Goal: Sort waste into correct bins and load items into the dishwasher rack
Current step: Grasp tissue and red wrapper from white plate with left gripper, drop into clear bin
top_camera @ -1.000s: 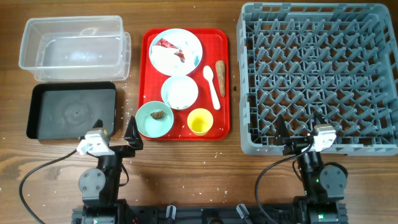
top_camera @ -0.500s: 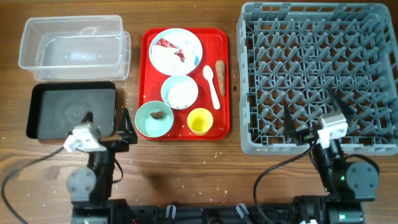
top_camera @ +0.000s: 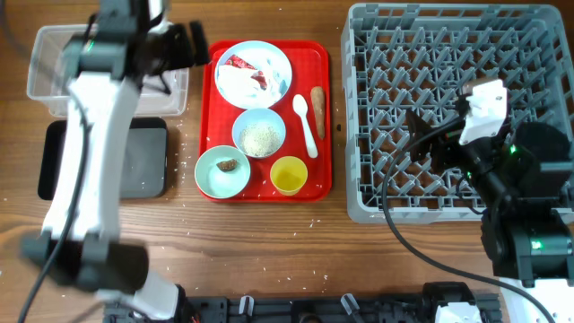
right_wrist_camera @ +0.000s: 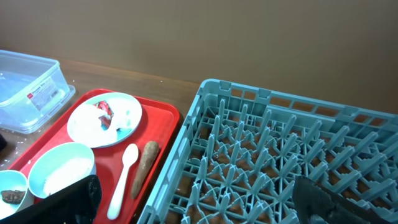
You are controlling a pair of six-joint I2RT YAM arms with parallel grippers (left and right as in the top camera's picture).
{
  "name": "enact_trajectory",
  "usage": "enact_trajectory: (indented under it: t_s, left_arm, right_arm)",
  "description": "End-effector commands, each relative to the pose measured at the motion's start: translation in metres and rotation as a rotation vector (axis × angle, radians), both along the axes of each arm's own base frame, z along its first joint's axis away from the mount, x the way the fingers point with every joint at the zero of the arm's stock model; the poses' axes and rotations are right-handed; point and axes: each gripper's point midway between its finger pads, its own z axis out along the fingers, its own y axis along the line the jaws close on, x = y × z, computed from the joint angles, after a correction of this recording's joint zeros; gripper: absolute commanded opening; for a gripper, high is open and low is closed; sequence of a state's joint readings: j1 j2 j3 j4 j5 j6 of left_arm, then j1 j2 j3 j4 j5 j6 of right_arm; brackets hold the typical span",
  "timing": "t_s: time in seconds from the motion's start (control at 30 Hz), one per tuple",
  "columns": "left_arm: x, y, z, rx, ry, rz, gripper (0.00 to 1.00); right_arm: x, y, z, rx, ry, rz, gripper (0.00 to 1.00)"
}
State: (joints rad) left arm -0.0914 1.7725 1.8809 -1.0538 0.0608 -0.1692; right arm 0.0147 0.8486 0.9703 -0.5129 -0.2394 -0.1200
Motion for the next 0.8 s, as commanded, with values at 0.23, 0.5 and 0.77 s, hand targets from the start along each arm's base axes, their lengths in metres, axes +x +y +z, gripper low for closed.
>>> enact_trajectory:
  t_s: [0.23,0.5,0.77]
  left_arm:
    - [0.059,-0.125,-0.107,-0.142,0.138,-0.125,0.99]
    - [0.075,-0.118,-0.138,-0.137,0.225,0.139,0.99]
    - [0.086,-0.108,-0.215,-0.145,0.305,0.398,1.0]
  right_arm:
    - [-0.006,0.012,0.004,0.049,0.02,0.062,1.0]
    - [-0.014,0.012,-0.02,0.174,0.172,-0.001,1.0]
    - [-0.015,0.012,-0.039,0.21,0.266,-0.029,1.0]
